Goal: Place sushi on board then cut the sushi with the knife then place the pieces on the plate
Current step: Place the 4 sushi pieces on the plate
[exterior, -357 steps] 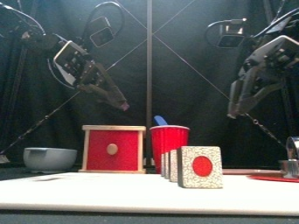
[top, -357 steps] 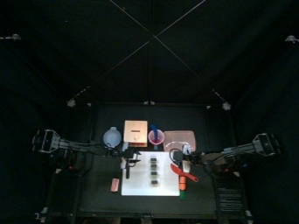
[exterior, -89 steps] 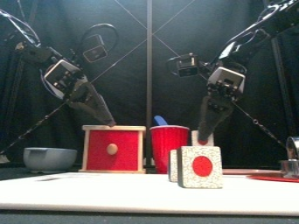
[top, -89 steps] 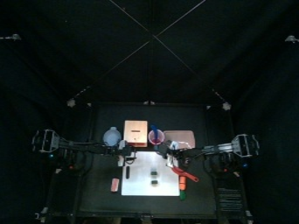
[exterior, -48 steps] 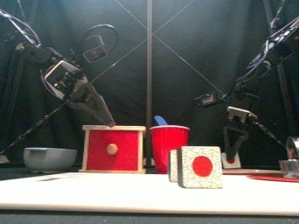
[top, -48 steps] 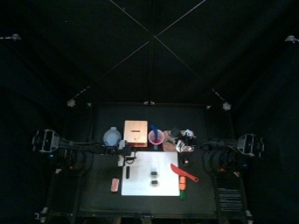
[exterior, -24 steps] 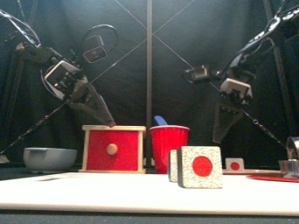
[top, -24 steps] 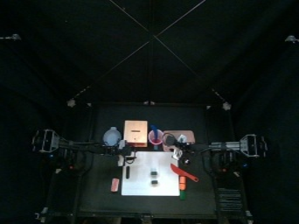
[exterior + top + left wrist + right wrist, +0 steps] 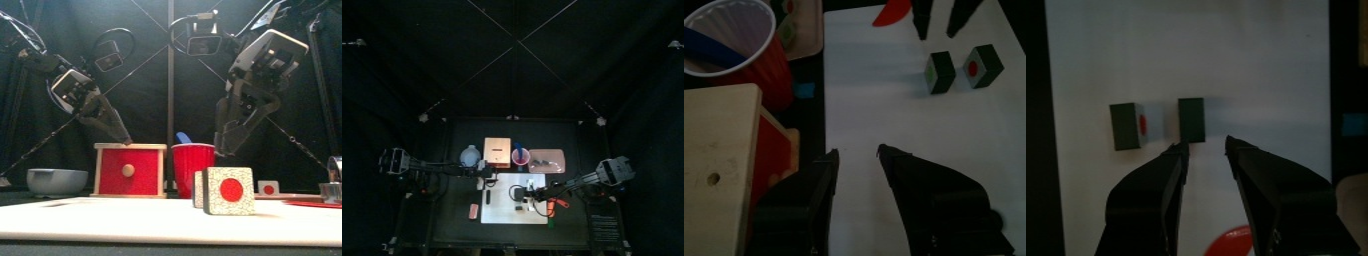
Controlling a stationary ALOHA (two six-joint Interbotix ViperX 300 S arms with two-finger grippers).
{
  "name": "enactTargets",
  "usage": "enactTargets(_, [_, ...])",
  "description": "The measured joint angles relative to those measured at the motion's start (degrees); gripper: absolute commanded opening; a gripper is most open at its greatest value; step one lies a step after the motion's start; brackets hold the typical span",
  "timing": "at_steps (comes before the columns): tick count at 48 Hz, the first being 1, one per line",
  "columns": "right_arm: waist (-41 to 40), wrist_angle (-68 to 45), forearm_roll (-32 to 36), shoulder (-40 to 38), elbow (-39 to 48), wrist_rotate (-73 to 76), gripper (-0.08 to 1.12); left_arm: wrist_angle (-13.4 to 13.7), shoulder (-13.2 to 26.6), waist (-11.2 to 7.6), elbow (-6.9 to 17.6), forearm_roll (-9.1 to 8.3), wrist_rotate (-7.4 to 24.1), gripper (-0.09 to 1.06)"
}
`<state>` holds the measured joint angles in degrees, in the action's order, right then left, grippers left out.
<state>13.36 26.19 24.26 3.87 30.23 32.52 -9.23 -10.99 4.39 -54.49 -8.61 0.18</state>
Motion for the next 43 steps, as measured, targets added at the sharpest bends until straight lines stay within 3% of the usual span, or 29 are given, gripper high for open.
enactTargets(43, [-0.2, -1.1, -2.5, 5.1, -1.5, -0.4, 0.73, 0.0, 0.1, 0.00, -1.0, 0.00, 0.1, 0.77])
